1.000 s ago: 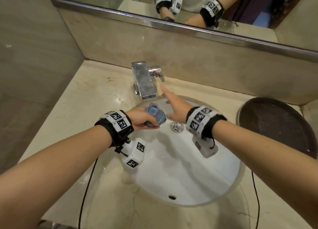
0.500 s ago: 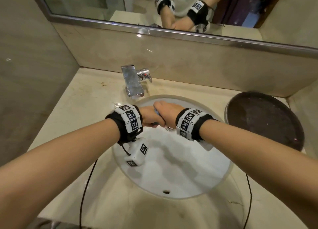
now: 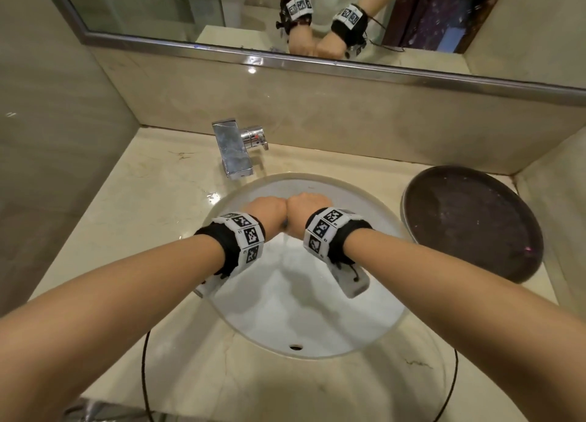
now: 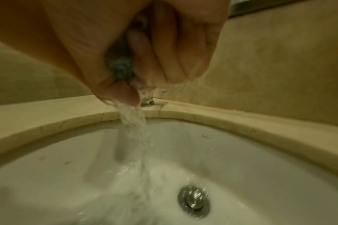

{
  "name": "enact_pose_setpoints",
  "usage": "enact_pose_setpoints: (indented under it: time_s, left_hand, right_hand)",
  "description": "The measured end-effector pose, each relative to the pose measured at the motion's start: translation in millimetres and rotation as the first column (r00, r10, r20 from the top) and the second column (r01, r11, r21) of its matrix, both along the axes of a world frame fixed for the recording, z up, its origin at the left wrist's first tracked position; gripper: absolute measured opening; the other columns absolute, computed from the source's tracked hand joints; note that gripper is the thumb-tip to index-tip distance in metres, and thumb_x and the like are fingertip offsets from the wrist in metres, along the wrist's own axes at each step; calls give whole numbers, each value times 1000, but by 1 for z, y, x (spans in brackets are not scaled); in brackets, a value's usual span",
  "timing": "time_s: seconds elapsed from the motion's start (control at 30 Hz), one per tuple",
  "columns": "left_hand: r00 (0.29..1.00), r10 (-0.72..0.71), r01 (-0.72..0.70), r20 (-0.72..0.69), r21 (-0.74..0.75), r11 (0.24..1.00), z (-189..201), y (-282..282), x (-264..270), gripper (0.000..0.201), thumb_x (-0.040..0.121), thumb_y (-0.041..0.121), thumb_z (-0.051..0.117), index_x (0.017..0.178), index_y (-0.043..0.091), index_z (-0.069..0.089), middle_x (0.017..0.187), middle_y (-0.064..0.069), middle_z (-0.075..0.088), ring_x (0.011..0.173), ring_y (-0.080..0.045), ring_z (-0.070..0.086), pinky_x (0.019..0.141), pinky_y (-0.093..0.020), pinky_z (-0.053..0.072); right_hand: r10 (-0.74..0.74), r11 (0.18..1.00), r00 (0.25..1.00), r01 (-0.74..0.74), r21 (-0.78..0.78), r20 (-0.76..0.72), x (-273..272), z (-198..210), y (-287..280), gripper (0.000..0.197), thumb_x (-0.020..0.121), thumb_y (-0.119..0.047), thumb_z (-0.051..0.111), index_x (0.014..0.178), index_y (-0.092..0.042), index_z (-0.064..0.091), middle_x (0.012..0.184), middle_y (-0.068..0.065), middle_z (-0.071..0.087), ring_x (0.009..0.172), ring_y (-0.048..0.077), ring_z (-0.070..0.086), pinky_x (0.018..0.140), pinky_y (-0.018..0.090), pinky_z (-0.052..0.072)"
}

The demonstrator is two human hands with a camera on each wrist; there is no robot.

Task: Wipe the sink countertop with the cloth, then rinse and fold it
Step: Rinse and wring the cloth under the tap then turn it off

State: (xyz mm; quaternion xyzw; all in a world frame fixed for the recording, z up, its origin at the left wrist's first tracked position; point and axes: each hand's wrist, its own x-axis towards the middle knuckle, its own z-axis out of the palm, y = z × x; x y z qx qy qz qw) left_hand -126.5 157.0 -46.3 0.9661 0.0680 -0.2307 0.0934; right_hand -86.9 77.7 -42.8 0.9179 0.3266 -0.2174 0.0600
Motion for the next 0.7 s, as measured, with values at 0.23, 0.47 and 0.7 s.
enact_pose_setpoints:
  time_s: [0.23,0.47,0.7]
  left_hand:
    - [976,-217,212,0,212,954,9,-3,-2,27,93,11,44,117,3,53,119,-14,62,107,-32,61,81,-35,46]
    - [994,74,-80,-76,-79,994,37,8,7,21,91,12,53,107,0,61,110,-17,64,102,-29,62,85,-25,48]
    - [862,227,-476,-454,-568,672,45,26,1,40,86,0,59,59,18,35,47,2,33,34,-5,27,35,-13,20]
  right_hand:
    - [-172,967,939,220,133,-298,0,-9,-5,26,79,-18,61,60,-16,45,64,3,53,70,25,54,62,28,43]
    - [-15,944,999,4,330,29,7,6,-11,62,81,-20,65,135,-18,33,118,9,54,99,29,59,78,39,52]
    - [327,840,834,-472,267,445,4,22,-23,63,53,-14,83,112,-9,63,90,13,66,69,28,63,50,31,44]
